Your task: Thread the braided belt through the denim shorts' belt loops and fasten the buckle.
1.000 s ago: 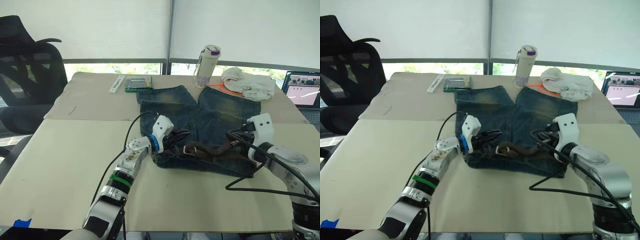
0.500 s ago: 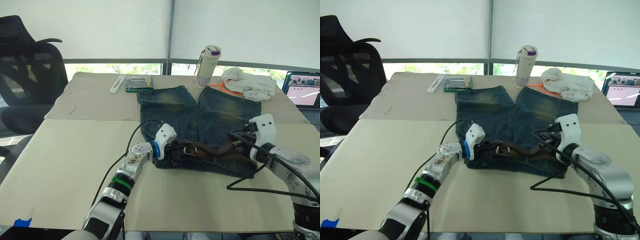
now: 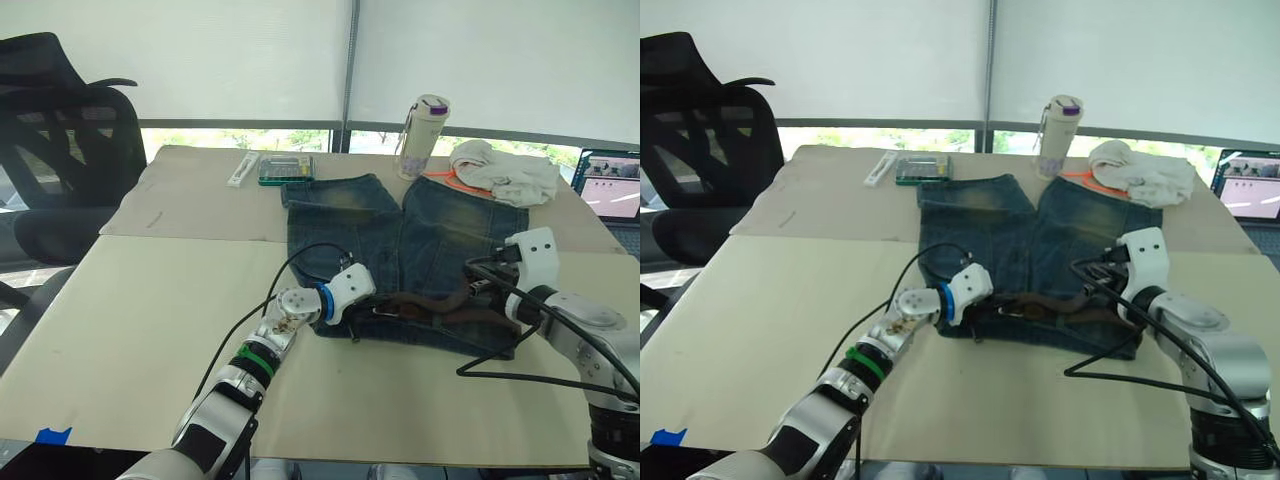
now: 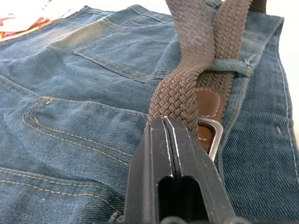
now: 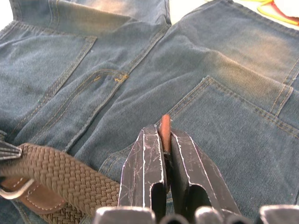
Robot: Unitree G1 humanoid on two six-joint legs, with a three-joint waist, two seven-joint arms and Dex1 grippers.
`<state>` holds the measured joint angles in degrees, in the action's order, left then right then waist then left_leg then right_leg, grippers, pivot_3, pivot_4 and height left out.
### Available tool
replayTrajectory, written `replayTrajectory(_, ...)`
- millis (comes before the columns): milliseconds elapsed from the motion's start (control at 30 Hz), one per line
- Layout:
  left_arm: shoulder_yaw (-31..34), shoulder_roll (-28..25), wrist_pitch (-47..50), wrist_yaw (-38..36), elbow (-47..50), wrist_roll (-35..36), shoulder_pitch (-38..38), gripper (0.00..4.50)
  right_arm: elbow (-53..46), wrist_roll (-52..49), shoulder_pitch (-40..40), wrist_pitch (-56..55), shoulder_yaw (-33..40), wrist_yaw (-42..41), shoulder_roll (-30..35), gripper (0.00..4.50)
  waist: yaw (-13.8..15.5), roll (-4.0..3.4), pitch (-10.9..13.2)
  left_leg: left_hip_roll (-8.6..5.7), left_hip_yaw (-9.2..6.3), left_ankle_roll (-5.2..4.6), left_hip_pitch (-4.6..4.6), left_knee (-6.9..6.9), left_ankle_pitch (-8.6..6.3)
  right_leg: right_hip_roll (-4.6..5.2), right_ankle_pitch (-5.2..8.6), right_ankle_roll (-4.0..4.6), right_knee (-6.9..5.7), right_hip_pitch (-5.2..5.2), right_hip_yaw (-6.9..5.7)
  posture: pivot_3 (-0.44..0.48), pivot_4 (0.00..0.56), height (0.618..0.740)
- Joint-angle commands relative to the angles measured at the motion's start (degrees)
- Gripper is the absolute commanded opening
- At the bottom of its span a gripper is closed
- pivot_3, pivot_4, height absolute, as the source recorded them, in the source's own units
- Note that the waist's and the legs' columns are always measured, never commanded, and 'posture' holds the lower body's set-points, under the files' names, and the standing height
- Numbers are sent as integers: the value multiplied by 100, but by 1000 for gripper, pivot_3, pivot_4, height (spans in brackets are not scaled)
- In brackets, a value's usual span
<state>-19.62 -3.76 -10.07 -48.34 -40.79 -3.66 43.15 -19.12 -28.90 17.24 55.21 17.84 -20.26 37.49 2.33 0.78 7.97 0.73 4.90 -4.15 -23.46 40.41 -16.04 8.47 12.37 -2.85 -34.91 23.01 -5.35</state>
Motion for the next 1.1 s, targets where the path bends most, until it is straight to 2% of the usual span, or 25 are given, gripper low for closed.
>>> replayTrajectory(33,-449,-6,259,-202,-448,-431,-237,23,-93,-136,219,34,494,7,164,0,0,-2,-2,0,0,0,1,1,0,0,0,0,0,-1,0,0,150,737)
replayTrajectory(233,-795,-81,781,-576,-521,-699,-205,23,18,-541,630,350,1071,83,228,0,18,-2,-5,0,-2,-4,16,1,-2,0,0,0,2,-18,-1,0,150,737)
replayTrajectory(367,-654,56,1316,-715,-601,-482,-217,23,-15,-1080,1024,748,1468,346,0,0,47,-3,-12,1,-11,-12,26,1,-7,2,0,0,4,-39,-3,0,150,737)
replayTrajectory(433,-839,-2,1328,-785,-642,-668,-218,23,-51,-1235,1136,898,1585,491,-76,0,66,-3,-15,1,-16,-13,28,2,-8,3,0,0,4,-48,-6,0,150,737)
replayTrajectory(533,-1122,-86,1283,-1047,-644,-877,-245,23,-131,-1284,1079,976,1559,584,-65,0,81,1,-27,0,-25,-15,29,4,-10,3,0,0,5,-56,-10,0,150,737)
replayTrajectory(800,-1313,-156,1312,-1289,-778,-1082,-199,23,-206,-1440,1061,996,1472,793,-122,0,69,-4,-72,0,-27,-21,36,3,-14,3,2,-1,8,-67,-11,0,150,737)
replayTrajectory(933,-970,-33,1299,-712,-1036,-980,-55,23,-214,-1475,1038,961,1400,823,-98,0,70,-5,-76,0,-28,-25,41,3,-17,3,2,-1,30,-73,-11,0,150,737)
replayTrajectory(1000,-354,180,1503,-385,-1049,-453,32,23,-206,-1467,1030,938,1368,825,-90,0,83,-7,-77,0,-30,-27,43,3,-18,4,2,-2,37,-78,-10,0,150,737)
replayTrajectory(1100,440,369,1654,-609,-749,420,-10,23,-203,-1491,1023,935,1354,842,-98,0,62,-8,-76,-2,-35,-32,32,17,-21,9,1,-3,38,-74,-8,0,150,737)
